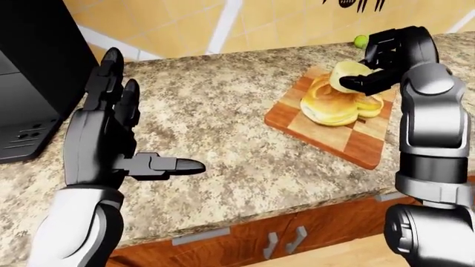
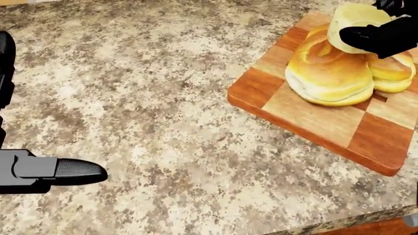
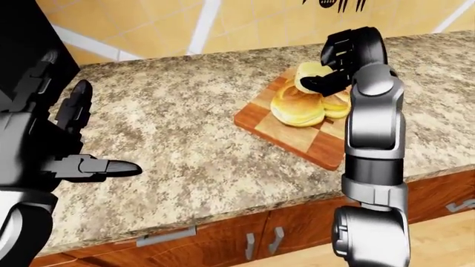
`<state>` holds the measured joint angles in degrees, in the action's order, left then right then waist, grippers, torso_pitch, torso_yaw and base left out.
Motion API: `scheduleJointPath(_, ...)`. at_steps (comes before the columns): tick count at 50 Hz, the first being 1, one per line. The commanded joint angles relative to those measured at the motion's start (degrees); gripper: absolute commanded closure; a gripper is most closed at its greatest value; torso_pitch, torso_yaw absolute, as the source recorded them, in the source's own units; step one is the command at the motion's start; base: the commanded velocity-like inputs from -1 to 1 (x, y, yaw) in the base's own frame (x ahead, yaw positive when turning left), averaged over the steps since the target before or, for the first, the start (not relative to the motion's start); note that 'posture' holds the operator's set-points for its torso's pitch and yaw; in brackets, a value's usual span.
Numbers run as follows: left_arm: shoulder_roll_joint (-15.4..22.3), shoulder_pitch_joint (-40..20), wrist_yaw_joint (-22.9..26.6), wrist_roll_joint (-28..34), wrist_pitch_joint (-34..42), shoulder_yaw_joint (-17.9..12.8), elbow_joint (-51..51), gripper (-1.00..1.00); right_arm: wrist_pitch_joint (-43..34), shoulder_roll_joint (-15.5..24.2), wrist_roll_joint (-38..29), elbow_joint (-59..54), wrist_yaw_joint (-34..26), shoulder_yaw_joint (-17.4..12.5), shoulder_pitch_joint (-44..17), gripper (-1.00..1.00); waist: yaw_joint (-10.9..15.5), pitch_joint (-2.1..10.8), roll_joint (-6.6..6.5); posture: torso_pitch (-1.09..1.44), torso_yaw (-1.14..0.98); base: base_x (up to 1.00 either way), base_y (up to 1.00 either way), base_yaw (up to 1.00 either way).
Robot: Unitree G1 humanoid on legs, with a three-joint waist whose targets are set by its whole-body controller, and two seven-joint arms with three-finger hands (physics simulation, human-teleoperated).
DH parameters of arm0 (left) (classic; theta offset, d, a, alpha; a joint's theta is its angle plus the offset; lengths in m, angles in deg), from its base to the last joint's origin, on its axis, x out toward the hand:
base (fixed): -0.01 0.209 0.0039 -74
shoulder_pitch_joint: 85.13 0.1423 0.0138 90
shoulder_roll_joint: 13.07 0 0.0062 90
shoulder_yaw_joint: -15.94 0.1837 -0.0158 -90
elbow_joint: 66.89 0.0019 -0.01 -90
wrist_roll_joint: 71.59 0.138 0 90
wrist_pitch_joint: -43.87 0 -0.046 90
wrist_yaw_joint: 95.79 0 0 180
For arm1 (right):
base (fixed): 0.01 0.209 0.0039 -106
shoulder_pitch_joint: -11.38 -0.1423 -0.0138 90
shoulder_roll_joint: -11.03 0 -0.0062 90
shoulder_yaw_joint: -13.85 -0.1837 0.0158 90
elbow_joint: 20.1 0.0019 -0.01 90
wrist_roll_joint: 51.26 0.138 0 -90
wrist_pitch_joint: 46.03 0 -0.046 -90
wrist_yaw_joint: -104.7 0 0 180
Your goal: Pick up the wedge of cheese and place it on the slice of bread to prepare a simple cheese on bread dish.
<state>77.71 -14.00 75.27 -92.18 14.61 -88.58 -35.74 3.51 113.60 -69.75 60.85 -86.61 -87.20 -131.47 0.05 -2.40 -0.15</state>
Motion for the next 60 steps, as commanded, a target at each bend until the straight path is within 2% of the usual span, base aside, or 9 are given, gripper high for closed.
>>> scheduleJointPath(1,0.7,-0.8,-0.4,-0.3,-2.0,-0.6,-1.1,-1.00,2.0,0.8,-0.2,1.7,0.8,-0.6,-2.0,1.00,0.0,1.40,0.16,0.00,0.00,0.00,0.00,0.00)
scheduleJointPath(16,1.3,-0.3,-1.5,-1.6,-2.5,-0.6,-1.1,-1.00,4.2,0.8,-1.1,-1.5,2.2,-0.5,-2.0,1.00,0.1,1.47,0.04,0.00,0.00,0.00,0.00,0.00)
scheduleJointPath(17,1.3,-0.3,-1.6,-1.7,-2.5,-0.6,-1.1,-1.00,4.4,0.8,-1.1,-1.6,2.2,-0.5,-1.8,0.98,0.1,1.47,0.04,0.00,0.00,0.00,0.00,0.00)
scheduleJointPath(20,1.5,-0.5,-1.8,-2.1,-2.4,-0.8,-1.1,-1.00,4.3,0.8,-1.4,-1.4,2.2,-0.5,-1.8,0.67,0.1,1.45,0.03,0.00,0.00,0.00,0.00,0.00)
scheduleJointPath(34,2.2,0.0,-2.9,-4.2,-3.0,-1.2,-1.1,-1.00,5.9,0.4,-1.4,-2.8,3.1,-0.4,-1.2,0.52,0.0,1.47,0.03,0.00,0.00,0.00,0.00,0.00)
scheduleJointPath(45,1.9,1.1,-2.1,-3.5,-4.1,-1.4,-1.1,-1.00,6.1,0.4,-1.6,-2.7,3.1,-0.4,-1.1,-0.20,0.1,1.47,0.05,0.00,0.00,0.00,0.00,0.00)
scheduleJointPath(49,2.2,0.9,-2.4,-3.9,-4.0,-1.4,-1.1,-1.00,6.3,0.4,-1.6,-3.0,3.2,-0.4,-1.0,-0.76,0.1,1.49,0.05,0.00,0.00,0.00,0.00,0.00)
scheduleJointPath(54,3.2,0.6,-4.4,-6.4,-4.0,-1.4,-1.1,-1.00,6.6,0.4,-1.6,-3.4,3.4,-0.4,-1.0,-0.89,0.1,1.55,0.03,0.00,0.00,0.00,0.00,0.00)
scheduleJointPath(60,3.3,0.7,-4.7,-6.6,-4.1,-1.4,-1.1,-1.00,5.2,0.7,-1.8,-1.5,2.5,-0.5,-1.4,-0.86,0.1,1.57,-0.04,0.00,0.00,0.00,0.00,0.00)
